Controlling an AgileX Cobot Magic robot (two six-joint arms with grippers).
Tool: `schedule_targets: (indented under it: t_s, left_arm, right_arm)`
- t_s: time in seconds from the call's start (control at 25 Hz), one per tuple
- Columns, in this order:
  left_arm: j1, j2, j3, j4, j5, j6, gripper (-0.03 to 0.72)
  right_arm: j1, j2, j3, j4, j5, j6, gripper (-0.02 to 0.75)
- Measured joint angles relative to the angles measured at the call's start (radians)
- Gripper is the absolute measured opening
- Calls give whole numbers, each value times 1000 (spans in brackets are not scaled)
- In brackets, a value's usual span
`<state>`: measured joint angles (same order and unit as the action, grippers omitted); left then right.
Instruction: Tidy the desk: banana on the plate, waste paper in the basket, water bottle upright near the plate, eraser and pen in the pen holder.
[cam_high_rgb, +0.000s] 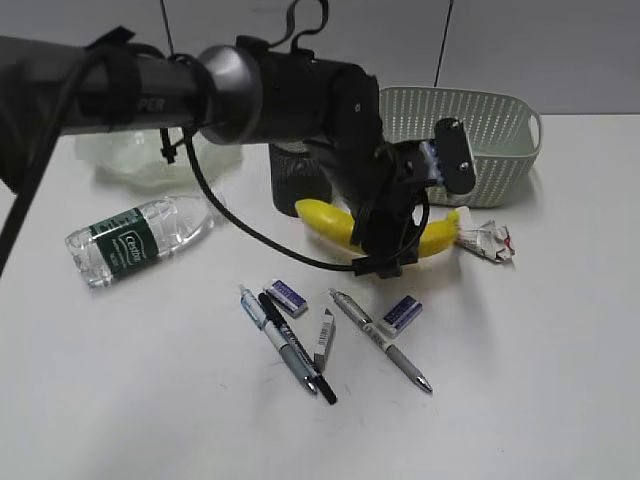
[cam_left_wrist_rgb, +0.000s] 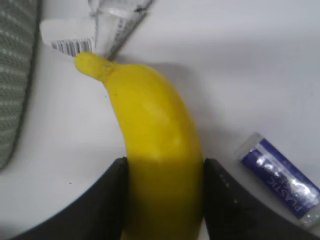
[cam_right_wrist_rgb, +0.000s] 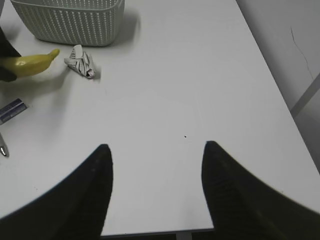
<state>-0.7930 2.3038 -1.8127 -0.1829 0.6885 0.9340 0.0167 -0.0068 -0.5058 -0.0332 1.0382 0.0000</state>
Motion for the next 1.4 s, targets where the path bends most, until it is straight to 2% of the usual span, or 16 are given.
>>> schedule_targets:
  t_s: [0.24,0.56,0.64,0.76,0.88,0.96,1.12,1.24,1.4]
  left_arm:
    - [-14,-99,-51,-1,92,-57,337]
    - [-19,-295,-56,3,193,-144,337]
    - [-16,-354,-57,35,201,-189,337]
    - [9,-423,-59,163,201,-304,337]
    - [81,-453,-60,300,207,-436,337]
    - [163,-452,-60,328,219,-476,337]
    - [336,-417,-60,326,213,-494,337]
    - [442,-357,-60,317,134,-498,337]
    - [532,-245,-60,254,-50,-498,337]
  right_arm:
    - [0,0,0,0,0,0,454]
    - [0,0,0,0,0,0,454]
    - [0,0,0,0,0,0,454]
    - [0,0,0,0,0,0,454]
    - [0,0,0,0,0,0,454]
    - [0,0,0,0,0,0,454]
    - [0,0,0,0,0,0,454]
    - [0,0,0,0,0,0,454]
    - [0,0,0,0,0,0,454]
